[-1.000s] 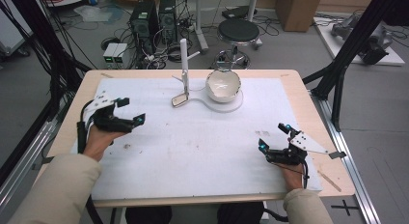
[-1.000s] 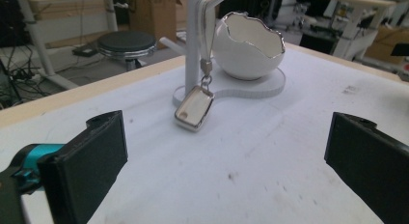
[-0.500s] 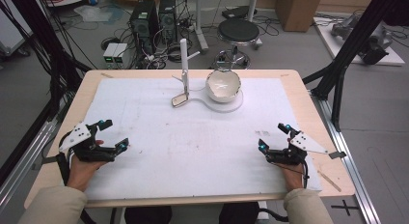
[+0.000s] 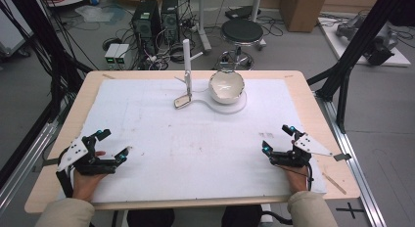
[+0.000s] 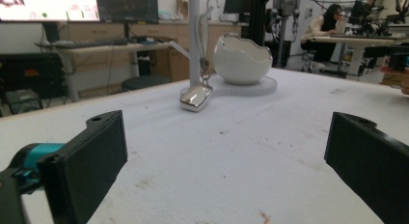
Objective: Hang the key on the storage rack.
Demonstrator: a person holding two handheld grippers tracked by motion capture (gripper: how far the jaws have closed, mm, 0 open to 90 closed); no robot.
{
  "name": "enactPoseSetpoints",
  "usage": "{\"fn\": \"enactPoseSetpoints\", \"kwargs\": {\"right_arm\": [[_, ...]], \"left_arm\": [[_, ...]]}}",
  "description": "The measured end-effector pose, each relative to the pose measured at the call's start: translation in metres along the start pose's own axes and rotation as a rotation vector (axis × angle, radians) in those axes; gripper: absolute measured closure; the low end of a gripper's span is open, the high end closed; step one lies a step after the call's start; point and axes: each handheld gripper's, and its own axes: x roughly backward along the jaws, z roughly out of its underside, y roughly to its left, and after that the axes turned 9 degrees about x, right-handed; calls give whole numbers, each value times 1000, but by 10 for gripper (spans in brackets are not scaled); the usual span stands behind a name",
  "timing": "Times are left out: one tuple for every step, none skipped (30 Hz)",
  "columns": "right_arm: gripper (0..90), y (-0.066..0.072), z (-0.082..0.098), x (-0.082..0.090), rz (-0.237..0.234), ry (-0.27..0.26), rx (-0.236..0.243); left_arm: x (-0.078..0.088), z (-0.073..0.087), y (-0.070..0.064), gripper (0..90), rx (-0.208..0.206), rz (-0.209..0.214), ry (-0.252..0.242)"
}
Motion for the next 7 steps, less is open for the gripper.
{"fn": "enactPoseSetpoints", "kwargs": {"right_arm": [[6, -1, 0, 0, 2, -5, 5], [6, 0, 0, 0, 3, -6, -2], [6, 0, 0, 0, 3, -4, -9], [6, 0, 0, 0, 4, -3, -9], [6, 0, 0, 0, 6, -3, -8], [6, 0, 0, 0, 9, -3, -8], [6, 0, 0, 0, 10, -3, -8]], "left_arm": [[1, 1, 0, 17, -2, -4, -14], [1, 1, 0, 18, 6, -3, -18], [1, 1, 0, 17, 6, -4, -16], [1, 0, 0, 17, 5, -5, -14], [1, 1, 0, 17, 4, -2, -16], [1, 1, -1, 17, 3, -5, -19], [1, 1, -1, 17, 1, -10, -19]]}}
